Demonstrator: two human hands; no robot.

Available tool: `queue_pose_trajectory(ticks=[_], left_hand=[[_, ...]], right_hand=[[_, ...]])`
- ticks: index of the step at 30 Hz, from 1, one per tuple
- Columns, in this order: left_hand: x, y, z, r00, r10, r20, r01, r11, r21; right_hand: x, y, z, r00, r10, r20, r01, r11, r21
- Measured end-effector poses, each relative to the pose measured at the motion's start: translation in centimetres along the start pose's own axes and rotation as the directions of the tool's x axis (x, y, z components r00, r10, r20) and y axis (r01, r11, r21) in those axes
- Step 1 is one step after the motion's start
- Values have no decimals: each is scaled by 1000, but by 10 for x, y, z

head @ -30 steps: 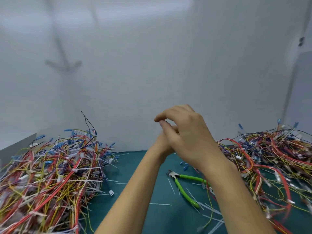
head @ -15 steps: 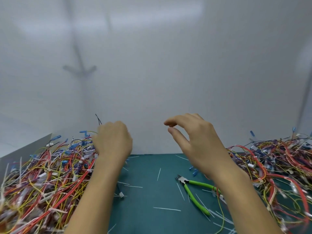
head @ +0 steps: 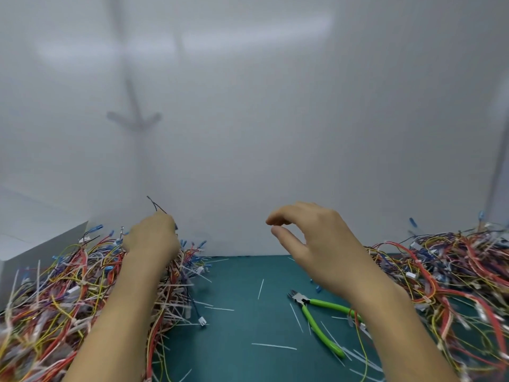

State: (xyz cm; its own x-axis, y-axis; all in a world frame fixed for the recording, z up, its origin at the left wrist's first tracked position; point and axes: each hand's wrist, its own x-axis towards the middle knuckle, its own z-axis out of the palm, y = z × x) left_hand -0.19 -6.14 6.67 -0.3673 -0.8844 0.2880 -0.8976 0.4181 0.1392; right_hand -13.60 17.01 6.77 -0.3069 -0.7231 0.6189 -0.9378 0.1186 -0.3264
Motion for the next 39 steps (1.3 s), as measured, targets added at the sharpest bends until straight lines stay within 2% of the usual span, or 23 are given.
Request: queue_pose_trajectory(ticks=[4,10,16,18,20,21,24,26,28,30,35,39], left_hand=[[4,-4,-8,994,5,-111,-9,999,-33],[11,-14,-15,984,-14,-178,-5,995,-104],[12,-11,-13,950,36,-309,-126,953,-277],[9,-10,-13,963,-24,-269,-75,933,-352],[8,-10,-12,992,-59,-113,0,884,-467],[8,-11,-12,997,-56,-47,28,890,-456],[10,-17,-16,999,18,-49,-24,993,-119],[7,-18,-19,997,57,50,-56,998,-6],[3,-16,-20,984,72,163,-74,997,11],[2,-13,-16,978,72,196,-75,997,8],[6,-14,1,999,23,-29,-27,993,-115],[12,-17,8,998,-2,-66,-7,990,-137]], right_hand=[[0,0,-1,1000,5,13,-4,1000,-5],[1,-2,1,999,11,34,-11,1000,0],[0,-2,1,999,23,40,-23,1000,2],[0,-1,1,999,28,38,-28,1000,5],[0,0,0,999,34,41,-34,999,4],[0,0,0,998,37,42,-37,999,2],[0,2,-1,998,46,51,-46,999,-1],[-1,2,-1,997,52,55,-52,999,-3],[-1,3,-2,997,57,51,-57,998,-4],[-1,3,-2,997,62,48,-62,998,-2],[-2,4,-4,996,71,61,-71,997,-2],[-2,5,-6,995,77,63,-77,997,-12]])
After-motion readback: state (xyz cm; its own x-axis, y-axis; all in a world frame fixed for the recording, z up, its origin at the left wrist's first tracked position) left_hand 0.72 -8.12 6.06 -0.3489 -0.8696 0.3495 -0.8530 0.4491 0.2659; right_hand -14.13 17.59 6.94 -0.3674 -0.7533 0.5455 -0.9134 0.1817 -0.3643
